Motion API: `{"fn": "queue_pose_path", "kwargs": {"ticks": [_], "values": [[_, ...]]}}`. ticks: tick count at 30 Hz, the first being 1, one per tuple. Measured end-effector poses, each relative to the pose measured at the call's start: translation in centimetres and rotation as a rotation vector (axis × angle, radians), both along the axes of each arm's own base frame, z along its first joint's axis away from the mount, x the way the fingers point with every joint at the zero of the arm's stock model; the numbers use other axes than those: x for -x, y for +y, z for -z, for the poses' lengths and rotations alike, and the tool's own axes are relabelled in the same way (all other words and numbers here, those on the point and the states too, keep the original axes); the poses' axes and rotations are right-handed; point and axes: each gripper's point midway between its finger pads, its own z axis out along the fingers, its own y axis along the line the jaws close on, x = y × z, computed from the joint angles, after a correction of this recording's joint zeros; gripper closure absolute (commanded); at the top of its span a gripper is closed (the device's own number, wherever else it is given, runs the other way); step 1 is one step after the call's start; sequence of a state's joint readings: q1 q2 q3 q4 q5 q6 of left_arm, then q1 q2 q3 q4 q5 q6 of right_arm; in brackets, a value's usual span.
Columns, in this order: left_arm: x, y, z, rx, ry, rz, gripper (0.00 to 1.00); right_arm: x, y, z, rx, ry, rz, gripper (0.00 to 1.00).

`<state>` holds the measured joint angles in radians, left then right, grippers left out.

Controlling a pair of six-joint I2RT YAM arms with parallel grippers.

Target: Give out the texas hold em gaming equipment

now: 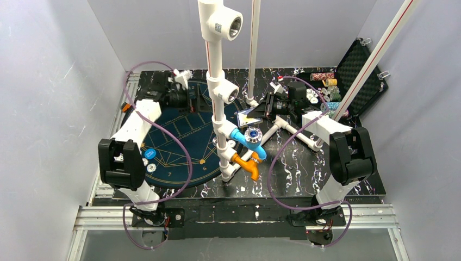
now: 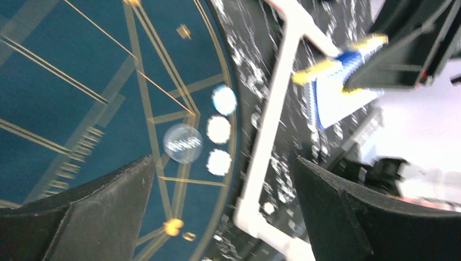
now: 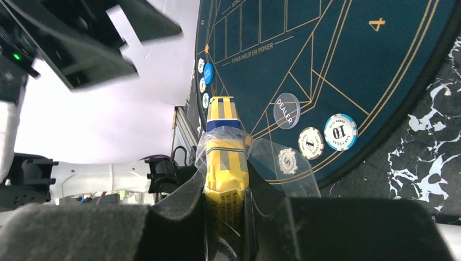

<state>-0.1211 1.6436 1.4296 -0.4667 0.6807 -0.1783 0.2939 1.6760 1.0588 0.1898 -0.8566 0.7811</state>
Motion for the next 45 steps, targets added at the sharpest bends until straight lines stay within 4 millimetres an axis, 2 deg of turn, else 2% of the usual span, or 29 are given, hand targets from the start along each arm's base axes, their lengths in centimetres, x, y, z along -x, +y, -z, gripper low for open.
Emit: {"fn": "queue_pose_path", "kwargs": {"ticks": [2, 4, 7, 12, 17, 24, 28, 34, 37, 41, 45], "values": [[2.3, -2.0, 1.8, 0.047, 0.103, 0.013, 0.02, -0.1, -0.1, 0.2, 0.007, 0.010, 0.011, 0.99], [4.3, -5.1, 3.0, 0.119, 0.199, 0.043, 0.02, -0.2, -0.1, 0.2, 0.010, 0.019, 0.019, 0.99], [6.4, -8.5, 3.5, 0.241, 0.299, 0.076, 0.02, -0.3, 0.0, -0.1, -0.001, 0.035, 0.030, 0.99], [6.5, -11.3, 3.6, 0.393, 0.374, 0.075, 0.02, -0.6, 0.3, -0.9, -0.033, 0.038, 0.042, 0.99], [5.6, -13.3, 2.4, 0.495, 0.374, 0.068, 0.02, -0.2, 0.6, -0.4, -0.042, 0.063, 0.044, 0.99], [5.3, -15.0, 1.6, 0.547, 0.375, 0.064, 0.04, 0.6, 1.5, 0.0, -0.038, 0.091, 0.034, 0.99], [5.3, -15.6, 1.9, 0.553, 0.392, 0.058, 0.14, 0.8, 1.8, 0.2, -0.030, 0.092, 0.033, 0.99], [5.3, -16.1, 2.6, 0.552, 0.420, 0.041, 0.37, 0.7, 1.8, 1.0, 0.021, 0.102, 0.053, 0.99], [5.1, -16.3, 3.4, 0.548, 0.438, 0.029, 0.41, 0.5, 1.7, 1.1, 0.049, 0.098, 0.065, 0.98], [5.2, -16.5, 3.9, 0.541, 0.450, 0.024, 0.47, 0.3, 1.6, 1.2, 0.076, 0.101, 0.072, 0.79], [5.1, -16.6, 4.3, 0.537, 0.457, 0.016, 0.48, 0.3, 1.5, 1.3, 0.085, 0.104, 0.076, 0.64]]}}
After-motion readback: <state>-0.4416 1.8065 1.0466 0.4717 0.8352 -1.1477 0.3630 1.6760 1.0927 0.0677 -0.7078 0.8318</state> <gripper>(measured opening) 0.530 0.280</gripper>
